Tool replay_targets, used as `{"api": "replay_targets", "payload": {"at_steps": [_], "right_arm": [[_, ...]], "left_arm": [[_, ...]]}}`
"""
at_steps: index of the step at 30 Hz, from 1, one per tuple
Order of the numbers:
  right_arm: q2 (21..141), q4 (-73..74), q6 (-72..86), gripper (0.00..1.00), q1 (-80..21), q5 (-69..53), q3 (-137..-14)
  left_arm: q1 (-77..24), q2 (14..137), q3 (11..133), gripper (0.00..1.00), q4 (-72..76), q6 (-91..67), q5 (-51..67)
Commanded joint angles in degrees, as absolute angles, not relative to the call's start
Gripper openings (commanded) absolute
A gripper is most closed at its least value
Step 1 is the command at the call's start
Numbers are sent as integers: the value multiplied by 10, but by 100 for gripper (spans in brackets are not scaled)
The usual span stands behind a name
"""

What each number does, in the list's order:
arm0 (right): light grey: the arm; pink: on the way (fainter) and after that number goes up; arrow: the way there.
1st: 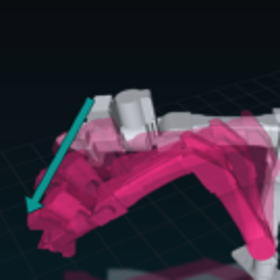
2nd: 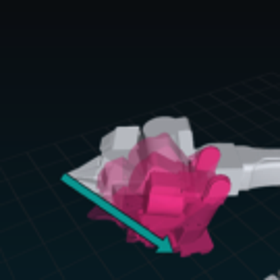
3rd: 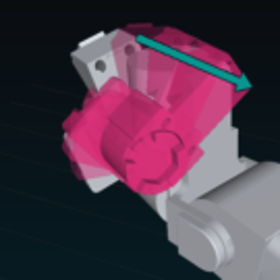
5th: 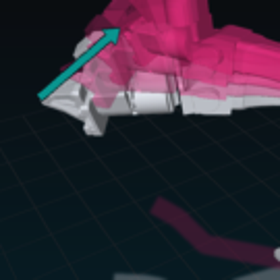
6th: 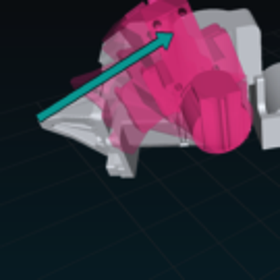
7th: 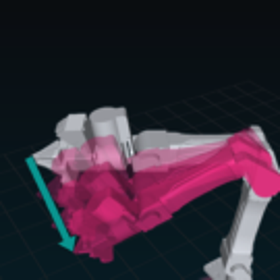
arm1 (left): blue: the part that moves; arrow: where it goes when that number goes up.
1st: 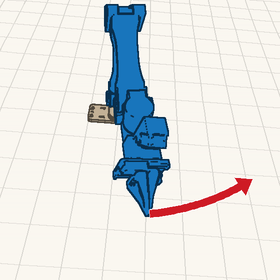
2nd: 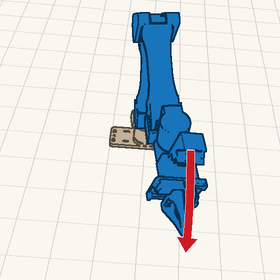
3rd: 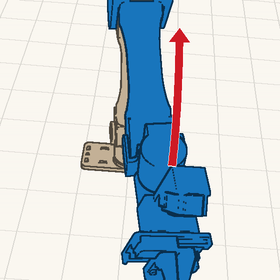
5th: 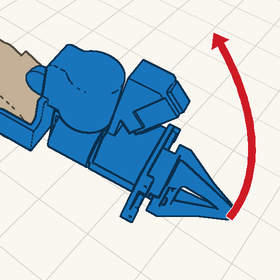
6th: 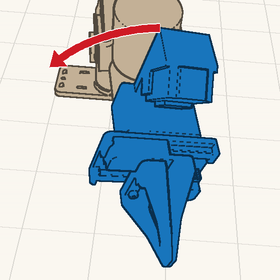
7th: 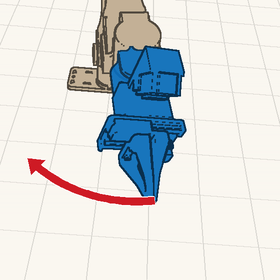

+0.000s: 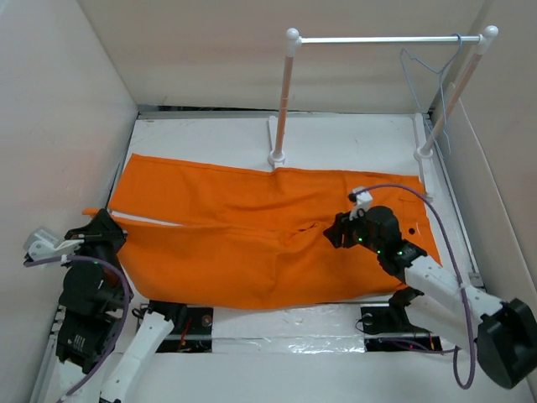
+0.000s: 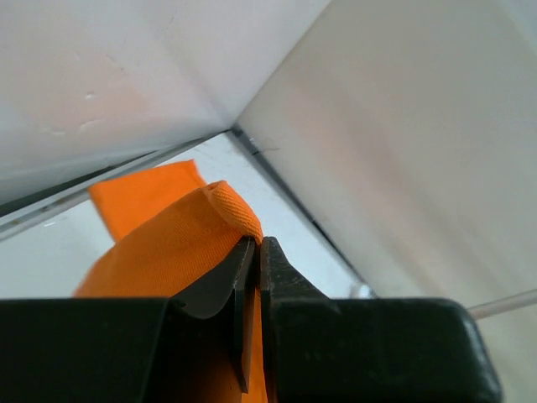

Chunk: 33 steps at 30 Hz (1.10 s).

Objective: Place the trousers on the hanger
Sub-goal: Flatten out the trousers at the center of the board.

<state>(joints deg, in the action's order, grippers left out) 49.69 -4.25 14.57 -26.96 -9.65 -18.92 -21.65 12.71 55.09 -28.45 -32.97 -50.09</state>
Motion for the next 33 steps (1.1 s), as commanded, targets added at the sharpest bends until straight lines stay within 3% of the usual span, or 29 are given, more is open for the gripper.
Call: {"api": "replay_targets", "payload": {"at_steps": [1, 3, 4, 7, 9, 12, 13, 16, 19, 23, 28, 33], "right_arm": [[555, -79, 94, 54, -383, -94, -272], [611, -77, 74, 48, -429, -75, -330], [632, -82, 70, 32, -449, -74, -349], [707, -122, 37, 11, -532, -89, -423], [746, -130, 8, 9, -589, -90, -490], [823, -160, -14, 23, -627, -70, -538], [844, -171, -11, 43, -627, -62, -561], [919, -199, -4, 72, -610, -78, -614], [1017, -192, -12, 79, -589, -125, -677], [1120, -159, -18, 80, -566, -177, -781], [1158, -199, -2, 80, -566, -189, -785], [1182, -200, 39, 80, -566, -192, -804]], "left_arm": [[-217, 169, 529, 0, -265, -319, -534], [-217, 198, 540, 0, -290, -326, -555], [-217, 205, 544, 0, -295, -325, -558], [-217, 217, 534, 0, -280, -312, -545], [-217, 230, 526, 0, -254, -298, -514], [-217, 290, 532, 0, -252, -286, -502], [-217, 310, 531, 0, -251, -282, -496], [-192, 380, 539, 0, -256, -279, -474], [-160, 419, 541, 0, -230, -265, -447], [-77, 486, 548, 1, -204, -258, -407], [67, 595, 555, 0, -193, -292, -317], [73, 651, 575, 8, -159, -308, -310]]}}
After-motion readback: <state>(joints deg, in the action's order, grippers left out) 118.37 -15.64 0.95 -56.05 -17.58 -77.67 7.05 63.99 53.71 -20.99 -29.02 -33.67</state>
